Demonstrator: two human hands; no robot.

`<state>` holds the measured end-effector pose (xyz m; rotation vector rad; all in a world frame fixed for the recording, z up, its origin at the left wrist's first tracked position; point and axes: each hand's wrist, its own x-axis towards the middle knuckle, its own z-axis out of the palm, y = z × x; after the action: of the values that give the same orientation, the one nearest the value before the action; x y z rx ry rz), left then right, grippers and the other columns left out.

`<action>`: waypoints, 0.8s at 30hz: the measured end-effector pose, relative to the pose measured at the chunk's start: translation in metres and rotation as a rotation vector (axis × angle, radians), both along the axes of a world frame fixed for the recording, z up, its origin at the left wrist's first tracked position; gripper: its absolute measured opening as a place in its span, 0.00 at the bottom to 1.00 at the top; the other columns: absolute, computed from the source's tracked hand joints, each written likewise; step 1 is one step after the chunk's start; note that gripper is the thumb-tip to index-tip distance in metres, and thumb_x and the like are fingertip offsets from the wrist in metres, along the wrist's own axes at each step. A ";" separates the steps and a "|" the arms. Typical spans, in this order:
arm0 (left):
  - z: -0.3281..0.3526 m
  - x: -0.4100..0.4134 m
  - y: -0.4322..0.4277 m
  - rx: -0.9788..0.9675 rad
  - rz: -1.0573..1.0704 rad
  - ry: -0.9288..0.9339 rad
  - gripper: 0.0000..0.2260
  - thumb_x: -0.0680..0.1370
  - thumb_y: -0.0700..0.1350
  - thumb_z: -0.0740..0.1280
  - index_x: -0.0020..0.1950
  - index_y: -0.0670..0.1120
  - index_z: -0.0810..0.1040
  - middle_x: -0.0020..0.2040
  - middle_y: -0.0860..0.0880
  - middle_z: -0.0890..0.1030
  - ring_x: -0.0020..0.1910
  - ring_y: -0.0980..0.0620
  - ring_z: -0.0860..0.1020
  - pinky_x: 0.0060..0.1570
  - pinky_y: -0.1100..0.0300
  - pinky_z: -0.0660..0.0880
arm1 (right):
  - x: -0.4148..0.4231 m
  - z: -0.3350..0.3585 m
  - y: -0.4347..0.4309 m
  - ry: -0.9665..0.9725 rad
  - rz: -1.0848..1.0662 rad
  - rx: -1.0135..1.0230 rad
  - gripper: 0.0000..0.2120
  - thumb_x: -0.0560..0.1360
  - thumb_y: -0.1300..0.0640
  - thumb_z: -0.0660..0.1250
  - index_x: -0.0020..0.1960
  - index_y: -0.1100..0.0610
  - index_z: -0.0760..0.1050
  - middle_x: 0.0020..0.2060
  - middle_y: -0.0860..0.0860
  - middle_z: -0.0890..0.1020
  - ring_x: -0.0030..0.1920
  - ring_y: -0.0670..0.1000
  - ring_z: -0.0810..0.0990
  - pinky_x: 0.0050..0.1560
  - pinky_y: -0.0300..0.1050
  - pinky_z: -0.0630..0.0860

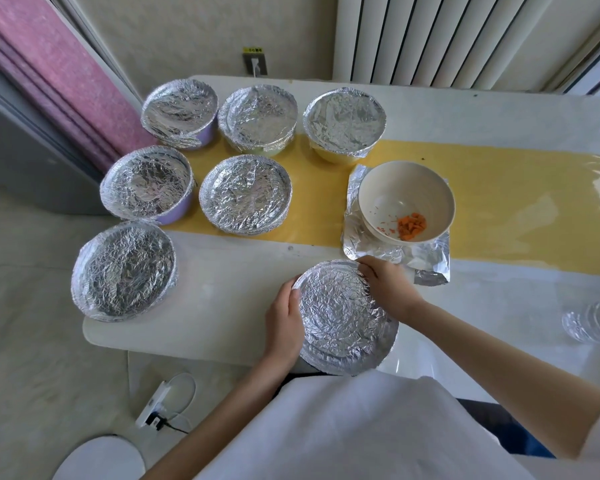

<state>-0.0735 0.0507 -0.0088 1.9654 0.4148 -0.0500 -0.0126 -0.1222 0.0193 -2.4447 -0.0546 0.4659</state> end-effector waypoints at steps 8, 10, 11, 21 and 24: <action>0.002 0.012 0.018 0.033 0.048 -0.031 0.08 0.81 0.38 0.58 0.56 0.42 0.75 0.44 0.52 0.79 0.41 0.55 0.74 0.40 0.64 0.67 | 0.007 0.001 0.010 0.308 -0.140 0.358 0.14 0.82 0.58 0.53 0.59 0.63 0.74 0.40 0.59 0.75 0.39 0.56 0.71 0.43 0.45 0.70; 0.005 0.016 0.029 0.059 0.014 -0.031 0.05 0.80 0.39 0.58 0.51 0.42 0.73 0.35 0.52 0.74 0.31 0.55 0.69 0.33 0.60 0.62 | 0.007 0.003 0.015 0.299 -0.141 0.374 0.13 0.82 0.56 0.53 0.55 0.58 0.76 0.43 0.59 0.77 0.43 0.56 0.73 0.49 0.48 0.71; 0.007 0.018 0.035 0.076 -0.009 -0.038 0.04 0.80 0.39 0.58 0.49 0.42 0.72 0.33 0.52 0.72 0.30 0.55 0.67 0.31 0.59 0.61 | 0.006 0.004 0.020 0.291 -0.132 0.374 0.13 0.82 0.56 0.53 0.54 0.58 0.76 0.43 0.57 0.76 0.44 0.53 0.73 0.49 0.48 0.70; 0.018 0.045 0.118 0.245 -0.143 -0.135 0.07 0.80 0.38 0.60 0.52 0.42 0.76 0.46 0.46 0.75 0.44 0.51 0.73 0.42 0.69 0.66 | 0.001 -0.005 0.091 0.127 -0.129 0.309 0.15 0.82 0.57 0.53 0.64 0.58 0.72 0.55 0.54 0.79 0.56 0.54 0.76 0.58 0.45 0.70; 0.015 0.053 0.143 0.329 -0.174 -0.136 0.06 0.79 0.38 0.60 0.50 0.42 0.77 0.44 0.45 0.76 0.44 0.48 0.73 0.43 0.58 0.70 | -0.001 -0.013 0.101 0.081 -0.114 0.234 0.14 0.82 0.58 0.54 0.64 0.59 0.73 0.58 0.54 0.80 0.58 0.54 0.77 0.54 0.39 0.68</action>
<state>-0.0209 0.1937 0.0066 2.3103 0.1690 0.0441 -0.0132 -0.0208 0.0065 -2.1846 0.0611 0.4788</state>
